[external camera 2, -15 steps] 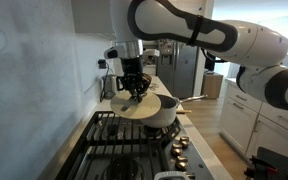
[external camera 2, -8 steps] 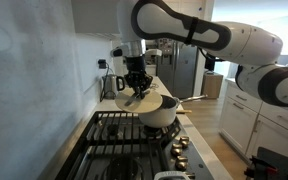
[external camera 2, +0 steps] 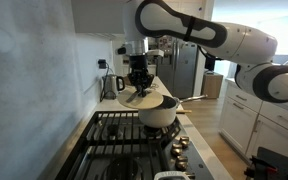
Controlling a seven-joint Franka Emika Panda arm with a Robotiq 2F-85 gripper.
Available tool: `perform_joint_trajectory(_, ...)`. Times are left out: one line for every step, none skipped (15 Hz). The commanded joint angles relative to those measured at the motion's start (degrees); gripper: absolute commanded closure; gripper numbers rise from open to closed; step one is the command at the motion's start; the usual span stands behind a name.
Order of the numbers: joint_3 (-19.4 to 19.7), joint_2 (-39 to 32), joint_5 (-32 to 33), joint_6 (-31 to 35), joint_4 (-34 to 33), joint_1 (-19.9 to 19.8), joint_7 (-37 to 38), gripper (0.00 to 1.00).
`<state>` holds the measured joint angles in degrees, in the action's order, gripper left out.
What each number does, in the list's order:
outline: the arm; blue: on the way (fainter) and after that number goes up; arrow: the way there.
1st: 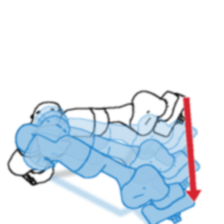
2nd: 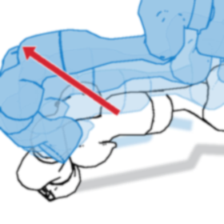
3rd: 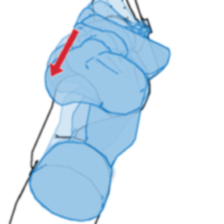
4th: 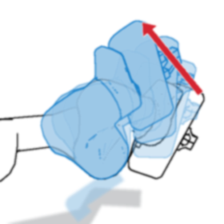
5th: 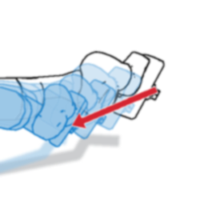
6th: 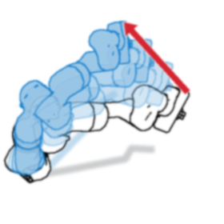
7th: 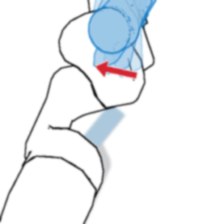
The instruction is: Pick the lid on the stove and put it on the uncovered pot
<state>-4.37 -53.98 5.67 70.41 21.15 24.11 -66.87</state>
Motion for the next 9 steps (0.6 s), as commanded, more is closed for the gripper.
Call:
perform_joint_trajectory(-0.95,3.0,-1.53,-1.44,1.24,-1.29,2.82,0.94)
perform_joint_trajectory(-0.96,3.11,-1.5,-1.39,1.22,-1.5,3.52,0.94)
perform_joint_trajectory(-0.99,3.3,-1.5,-1.53,1.25,-1.8,3.9,0.94)
perform_joint_trajectory(-1.04,3.42,-1.56,-1.57,1.28,-2.07,4.57,0.94)
perform_joint_trajectory(-1.04,3.51,-1.62,-1.63,1.32,-2.38,5.0,0.94)
perform_joint_trajectory(-1.09,3.59,-1.77,-1.77,1.37,-2.75,5.85,0.94)
perform_joint_trajectory(-1.2,3.63,-2.01,-1.98,1.42,-3.2,6.58,0.94)
perform_joint_trajectory(-1.24,3.64,-2.16,-2.26,1.49,-3.57,7.5,0.94)
perform_joint_trajectory(-1.25,3.64,-2.27,-2.69,1.57,-3.89,8.17,0.94)
